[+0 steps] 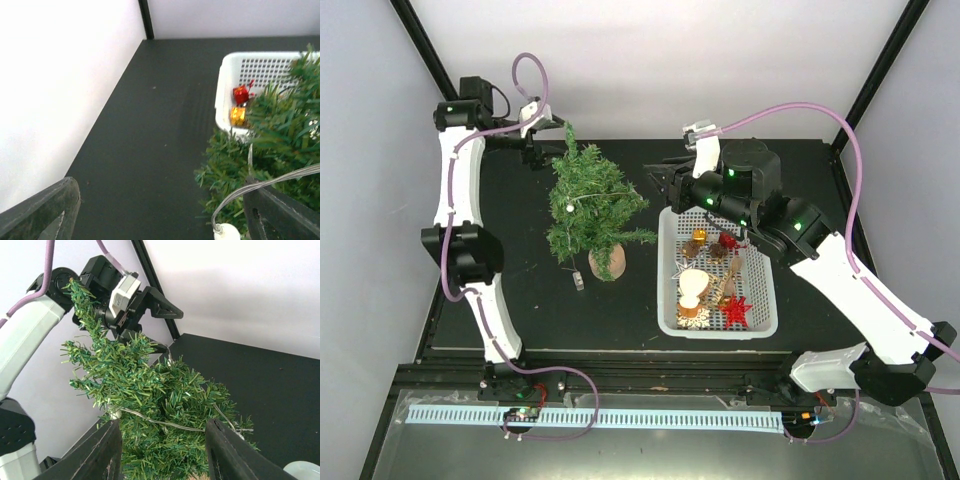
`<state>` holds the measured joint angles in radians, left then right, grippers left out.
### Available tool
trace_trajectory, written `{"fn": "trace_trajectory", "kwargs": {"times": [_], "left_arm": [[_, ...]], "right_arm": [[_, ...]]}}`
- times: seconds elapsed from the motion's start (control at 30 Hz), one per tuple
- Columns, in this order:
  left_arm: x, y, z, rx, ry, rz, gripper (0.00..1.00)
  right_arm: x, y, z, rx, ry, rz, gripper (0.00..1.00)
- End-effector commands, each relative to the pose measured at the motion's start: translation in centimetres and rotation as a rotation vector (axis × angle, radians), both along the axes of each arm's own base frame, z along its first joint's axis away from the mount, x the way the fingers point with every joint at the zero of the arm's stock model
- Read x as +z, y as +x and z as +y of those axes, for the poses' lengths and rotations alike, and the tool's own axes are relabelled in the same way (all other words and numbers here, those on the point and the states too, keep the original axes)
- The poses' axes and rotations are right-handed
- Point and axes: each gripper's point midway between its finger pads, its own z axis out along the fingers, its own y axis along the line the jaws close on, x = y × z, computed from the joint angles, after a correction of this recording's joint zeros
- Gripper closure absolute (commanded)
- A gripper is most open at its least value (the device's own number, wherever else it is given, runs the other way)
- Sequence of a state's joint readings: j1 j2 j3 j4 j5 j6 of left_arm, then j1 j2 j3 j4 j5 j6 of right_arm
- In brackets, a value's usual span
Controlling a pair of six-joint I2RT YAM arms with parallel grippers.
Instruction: Decorate the small christmas tree
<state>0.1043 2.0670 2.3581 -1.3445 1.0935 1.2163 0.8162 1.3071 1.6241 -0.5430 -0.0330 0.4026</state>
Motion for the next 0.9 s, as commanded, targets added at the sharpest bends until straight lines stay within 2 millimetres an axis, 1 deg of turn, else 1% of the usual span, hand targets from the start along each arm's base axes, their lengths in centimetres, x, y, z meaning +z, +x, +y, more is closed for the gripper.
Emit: {"fn": "trace_trajectory", "kwargs": {"times": [0.0,0.07,0.1,0.13,0.27,0.33,0.53,0.7,0.8,0.87], "left_arm": [[1.2,-1.7,-0.8,-0.087,-0.158,0.083,0.1],[0.7,-1.4,-0.7,-0.081,-0.155,0.101,0.09],[0.9,-1.3,-0.5,-0.074,-0.157,0.094,0.09],[1.5,-1.2,-0.2,-0.06,-0.188,0.104,0.09],[4.6,-0.5,2.2,-0.023,-0.339,0.119,0.08],[5.0,0.0,3.1,-0.007,-0.381,0.138,0.07],[3.0,0.3,3.6,0.069,-0.336,0.182,0.05],[1.0,-0.2,3.7,0.103,-0.3,0.212,0.03],[0.8,-0.1,3.4,0.095,-0.3,0.226,0.03],[1.3,-0.8,3.0,0.059,-0.304,0.223,0.02]], "right_arm": [[1.1,-0.3,-0.2,0.011,0.037,-0.018,0.53],[1.2,-0.4,-0.4,0.008,0.039,-0.019,0.53],[1.1,-0.4,-0.4,0.007,0.038,-0.021,0.53],[1.1,-0.4,-0.4,0.007,0.037,-0.019,0.53],[0.7,-0.3,-0.3,0.006,0.036,-0.016,0.53],[0.6,-0.4,-0.3,0.008,0.041,-0.018,0.53],[0.2,-0.2,-0.6,-0.009,0.029,-0.024,0.53],[0.0,-0.2,-0.8,-0.017,0.024,-0.025,0.53],[-0.3,-0.2,-0.7,-0.014,0.022,-0.02,0.53],[-0.4,-0.1,-0.6,-0.014,0.021,-0.017,0.53]]}}
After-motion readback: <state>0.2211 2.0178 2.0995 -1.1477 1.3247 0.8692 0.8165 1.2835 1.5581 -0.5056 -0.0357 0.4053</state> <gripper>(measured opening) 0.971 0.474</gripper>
